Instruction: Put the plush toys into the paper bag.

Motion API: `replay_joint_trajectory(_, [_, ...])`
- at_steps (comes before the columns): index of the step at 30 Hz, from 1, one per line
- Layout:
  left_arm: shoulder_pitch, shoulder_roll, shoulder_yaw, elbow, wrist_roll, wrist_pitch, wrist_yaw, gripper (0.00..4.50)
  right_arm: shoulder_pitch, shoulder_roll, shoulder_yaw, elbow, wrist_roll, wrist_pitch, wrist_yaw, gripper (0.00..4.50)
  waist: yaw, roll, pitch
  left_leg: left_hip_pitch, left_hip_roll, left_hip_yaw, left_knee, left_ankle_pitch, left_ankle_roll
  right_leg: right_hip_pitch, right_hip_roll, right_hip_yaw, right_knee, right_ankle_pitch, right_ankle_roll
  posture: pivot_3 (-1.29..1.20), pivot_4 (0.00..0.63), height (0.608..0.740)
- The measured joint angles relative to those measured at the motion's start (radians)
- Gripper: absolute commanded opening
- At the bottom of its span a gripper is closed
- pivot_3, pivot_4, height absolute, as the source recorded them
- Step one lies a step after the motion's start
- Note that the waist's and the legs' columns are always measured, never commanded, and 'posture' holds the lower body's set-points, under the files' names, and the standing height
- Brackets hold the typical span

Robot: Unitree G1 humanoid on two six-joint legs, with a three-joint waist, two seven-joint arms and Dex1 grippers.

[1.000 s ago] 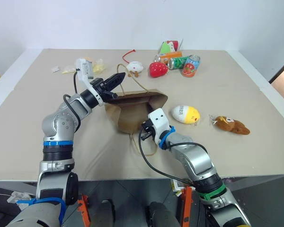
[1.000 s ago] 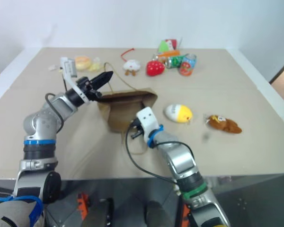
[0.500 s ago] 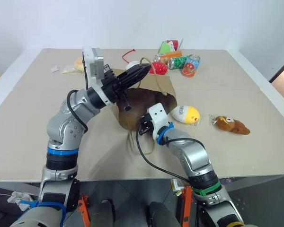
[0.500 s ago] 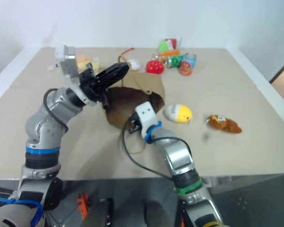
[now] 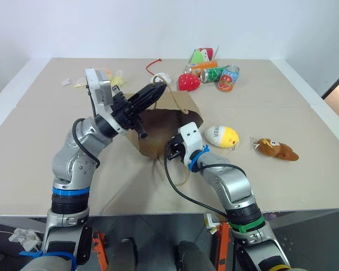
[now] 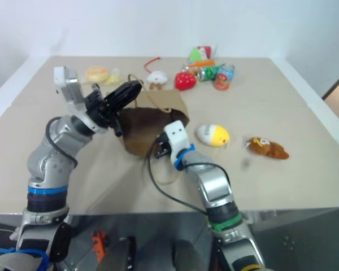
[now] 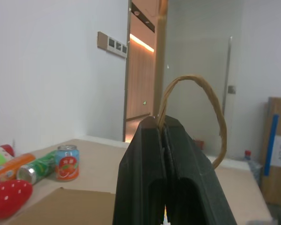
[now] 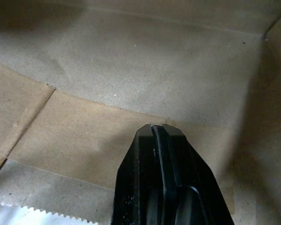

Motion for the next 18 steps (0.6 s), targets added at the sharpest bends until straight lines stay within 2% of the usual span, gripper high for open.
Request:
replay_joint_trajectory(4, [0.030,-0.008,-0.012,0.134,0.098,-0.110,0.005,0.00,0.002,0.021,-0.037,-0.008,0.044,0.007,0.022,0.05,0.000,0.000,0.000,0.000,0.000,0.000,0.000,0.000,0.000,0.000,0.000,0.000,0.000,0.000,0.000,0.00,0.150,0.740])
replay_joint_trajectory(9, [0.024,-0.027,-0.012,0.267,0.183,-0.247,0.025,0.00,0.046,0.012,-0.070,-0.159,0.175,0.050,0.123,0.05,0.002,0.000,0.000,-0.001,0.000,0.000,0.000,0.000,0.000,0.000,0.000,0.000,0.000,0.000,0.000,0.00,0.150,0.740])
replay_joint_trajectory(15, [0.001,-0.049,-0.008,0.344,0.228,-0.352,0.047,0.00,0.133,-0.107,-0.106,-0.370,0.346,0.123,0.249,0.05,0.003,0.000,0.000,-0.002,0.000,-0.001,0.000,0.000,0.000,0.000,-0.001,-0.001,-0.001,0.000,0.000,0.00,0.150,0.740])
replay_joint_trajectory(18, [-0.011,-0.052,-0.005,0.344,0.224,-0.352,0.053,0.00,0.156,-0.176,-0.206,-0.400,0.385,0.143,0.250,1.10,0.003,0.000,0.000,-0.001,-0.001,-0.001,0.000,0.001,0.001,0.000,-0.001,-0.001,-0.001,0.001,0.001,0.00,0.150,0.740])
